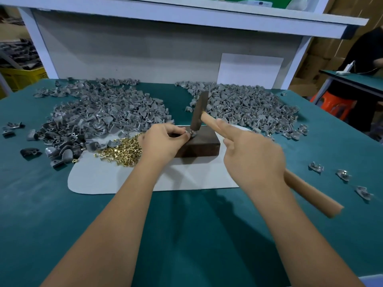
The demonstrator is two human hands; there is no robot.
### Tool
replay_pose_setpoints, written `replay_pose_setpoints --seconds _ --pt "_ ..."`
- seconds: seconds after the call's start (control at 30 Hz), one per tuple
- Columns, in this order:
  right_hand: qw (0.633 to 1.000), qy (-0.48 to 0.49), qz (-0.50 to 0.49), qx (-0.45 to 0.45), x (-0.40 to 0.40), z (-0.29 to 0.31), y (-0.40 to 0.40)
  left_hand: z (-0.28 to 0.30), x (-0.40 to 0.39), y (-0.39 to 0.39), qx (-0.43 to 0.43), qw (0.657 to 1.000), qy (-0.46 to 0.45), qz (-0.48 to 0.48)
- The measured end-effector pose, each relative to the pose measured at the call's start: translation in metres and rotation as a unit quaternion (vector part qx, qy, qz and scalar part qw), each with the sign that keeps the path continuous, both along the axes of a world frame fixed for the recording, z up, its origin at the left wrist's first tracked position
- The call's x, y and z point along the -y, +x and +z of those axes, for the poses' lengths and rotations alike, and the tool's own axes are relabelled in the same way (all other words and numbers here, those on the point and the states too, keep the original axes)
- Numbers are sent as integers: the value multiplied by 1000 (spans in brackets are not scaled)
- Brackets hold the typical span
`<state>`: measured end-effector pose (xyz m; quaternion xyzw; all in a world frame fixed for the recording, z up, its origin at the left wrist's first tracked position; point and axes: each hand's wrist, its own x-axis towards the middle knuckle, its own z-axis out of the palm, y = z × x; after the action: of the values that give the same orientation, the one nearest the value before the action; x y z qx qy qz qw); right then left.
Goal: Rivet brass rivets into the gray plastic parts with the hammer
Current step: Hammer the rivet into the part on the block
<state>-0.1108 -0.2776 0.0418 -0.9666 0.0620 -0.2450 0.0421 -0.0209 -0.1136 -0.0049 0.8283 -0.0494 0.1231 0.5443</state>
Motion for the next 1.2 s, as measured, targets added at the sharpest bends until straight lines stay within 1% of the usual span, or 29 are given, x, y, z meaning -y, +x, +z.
replay_pose_setpoints --seconds 0.1,0.13,0.23,0.4,0.5,0.57,0.6,0.63,0.73,0.77,0.83,0.87,0.93,1.0,1.03,1.1,1.2 --pt "997 38 -13 60 1 7 -1 0 0 0 7 999 38 18" --pt "998 29 -8 56 0 5 -1 -1 0 0 5 999 40 17" --pt "1000 -5 22 -19 -1 -1 -1 1 0 1 1 1000 7 -12" --pt "998 34 12 43 -2 5 4 2 0 1 6 1000 17 15" --pt "999 -1 38 1 -6 -4 -2 1 1 1 0 1000 17 6" --pt "999 -10 51 6 -2 2 1 1 2 0 -6 1000 5 5" --pt "998 10 56 17 0 8 4 0 2 -1 -8 1000 -5 6" --pt "996 52 63 24 1 12 8 0 2 -1 -8 1000 -9 7" --pt "972 222 68 43 5 16 27 -1 1 0 -8 1000 11 11" --pt "964 254 58 50 8 14 35 0 1 0 -7 1000 19 14" --pt "962 269 23 48 15 7 47 2 1 -1 -3 999 37 29" --pt "961 274 -1 33 19 2 50 3 1 -2 -4 998 43 37" --pt "961 273 -37 -30 26 -11 51 4 0 -2 -14 999 37 33" --pt "964 243 -51 -99 29 -24 49 3 -2 0 -22 1000 17 6" --pt "967 221 -51 -118 29 -28 49 2 -3 1 -26 1000 4 -5" --pt "975 176 -49 -126 29 -32 51 2 -5 2 -39 999 -30 -16" --pt "986 115 -63 -100 22 -33 50 1 -7 1 -48 996 -62 -30"
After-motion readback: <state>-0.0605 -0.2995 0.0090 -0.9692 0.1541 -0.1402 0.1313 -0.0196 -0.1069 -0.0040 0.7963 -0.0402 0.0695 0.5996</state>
